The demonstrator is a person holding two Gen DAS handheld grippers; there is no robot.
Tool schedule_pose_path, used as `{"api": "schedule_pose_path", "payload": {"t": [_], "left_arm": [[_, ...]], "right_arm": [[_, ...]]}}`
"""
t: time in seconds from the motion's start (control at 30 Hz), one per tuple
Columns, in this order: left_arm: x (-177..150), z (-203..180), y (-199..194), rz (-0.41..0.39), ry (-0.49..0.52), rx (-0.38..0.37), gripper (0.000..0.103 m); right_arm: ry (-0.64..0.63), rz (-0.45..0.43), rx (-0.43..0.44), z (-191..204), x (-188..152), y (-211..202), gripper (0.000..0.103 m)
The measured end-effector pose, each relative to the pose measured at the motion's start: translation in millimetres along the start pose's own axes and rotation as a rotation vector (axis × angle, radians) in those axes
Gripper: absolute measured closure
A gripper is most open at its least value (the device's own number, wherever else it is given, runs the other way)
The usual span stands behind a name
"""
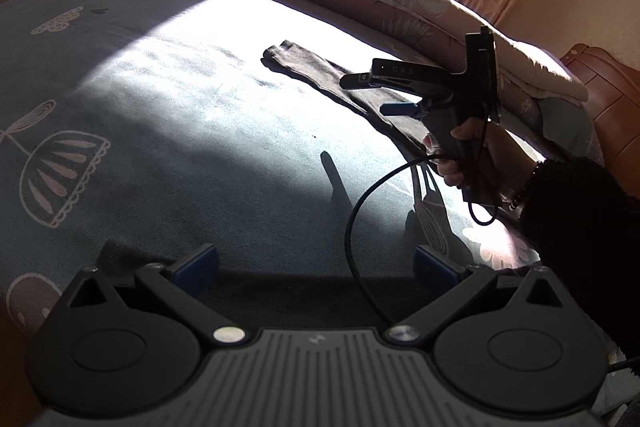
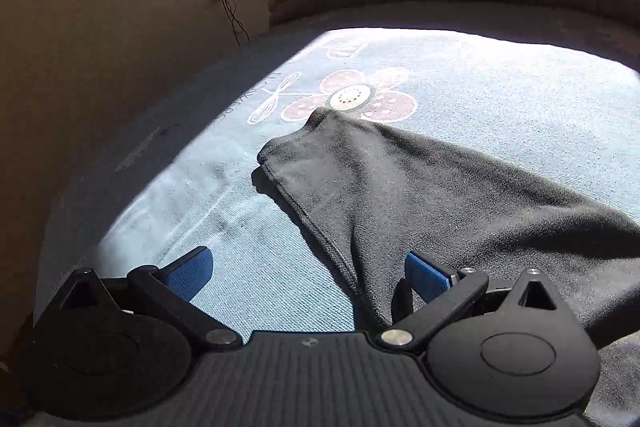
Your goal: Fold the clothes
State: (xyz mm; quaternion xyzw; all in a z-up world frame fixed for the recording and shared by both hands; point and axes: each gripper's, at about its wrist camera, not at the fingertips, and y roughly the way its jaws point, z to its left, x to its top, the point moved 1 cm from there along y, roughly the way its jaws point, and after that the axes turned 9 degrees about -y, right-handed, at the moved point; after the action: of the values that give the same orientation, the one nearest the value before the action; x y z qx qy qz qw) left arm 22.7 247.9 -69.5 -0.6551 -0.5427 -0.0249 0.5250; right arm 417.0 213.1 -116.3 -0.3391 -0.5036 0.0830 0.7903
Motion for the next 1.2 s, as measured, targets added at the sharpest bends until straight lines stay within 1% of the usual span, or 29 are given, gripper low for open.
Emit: {"api": "schedule_pose_path", "payload": {"t": [0.03,0.1,0.13,0.2,0.27,0.33,0.57,0.7,0.87,0.9,0.97,1.03,1.1,1.2], "left_arm": [[-0.2,-1.6,-1.0,0.0,0.003,-0.005,0.0],[0.0,-4.7,-2.8,0.0,0.01,-0.015,0.0],[0.1,-5.7,-3.2,-0.001,0.013,-0.016,0.001],[0.1,-7.5,-3.3,-0.002,0.019,-0.016,0.0],[0.1,-8.9,-3.0,-0.006,0.023,-0.02,0.0],[0.4,-9.7,-3.2,-0.009,0.026,-0.03,0.0],[4.9,-7.0,-13.7,-0.044,0.018,-0.033,0.0],[4.8,-1.0,-18.4,-0.05,-0.006,-0.037,0.0],[8.9,0.7,-20.5,-0.057,-0.031,-0.067,0.0],[9.4,-0.3,-22.7,-0.065,-0.028,-0.078,0.0],[10.6,-2.3,-26.2,-0.073,-0.027,-0.116,0.001],[11.6,-4.7,-28.9,-0.078,-0.025,-0.154,0.001],[12.0,-8.0,-29.2,-0.078,-0.016,-0.175,0.0],[12.8,-12.4,-24.3,-0.069,-0.009,-0.184,0.0]], "right_arm": [[-0.008,0.039,-0.002,1.4,0.1,9.4,0.0],[-0.077,0.077,0.015,15.6,-2.7,17.2,0.0],[-0.111,0.091,0.042,23.0,-2.3,15.9,0.0],[-0.119,0.077,0.066,26.3,-0.2,7.1,0.0],[-0.114,0.024,0.037,19.3,1.4,-5.7,0.0],[-0.102,-0.002,-0.013,12.5,3.1,-11.5,0.0],[-0.188,0.062,0.0,35.2,15.8,40.4,0.0],[-0.234,0.098,0.011,48.1,23.1,69.5,0.0],[-0.158,0.141,0.267,59.5,32.9,74.5,0.0],[-0.153,0.146,0.274,59.6,34.3,68.3,0.0],[-0.18,0.108,0.185,53.2,36.6,48.1,0.0],[-0.144,0.083,0.16,32.0,37.3,21.5,0.0],[-0.109,0.079,0.115,10.6,32.0,13.3,0.0],[-0.057,0.074,0.048,-21.4,24.0,1.0,0.0]]}}
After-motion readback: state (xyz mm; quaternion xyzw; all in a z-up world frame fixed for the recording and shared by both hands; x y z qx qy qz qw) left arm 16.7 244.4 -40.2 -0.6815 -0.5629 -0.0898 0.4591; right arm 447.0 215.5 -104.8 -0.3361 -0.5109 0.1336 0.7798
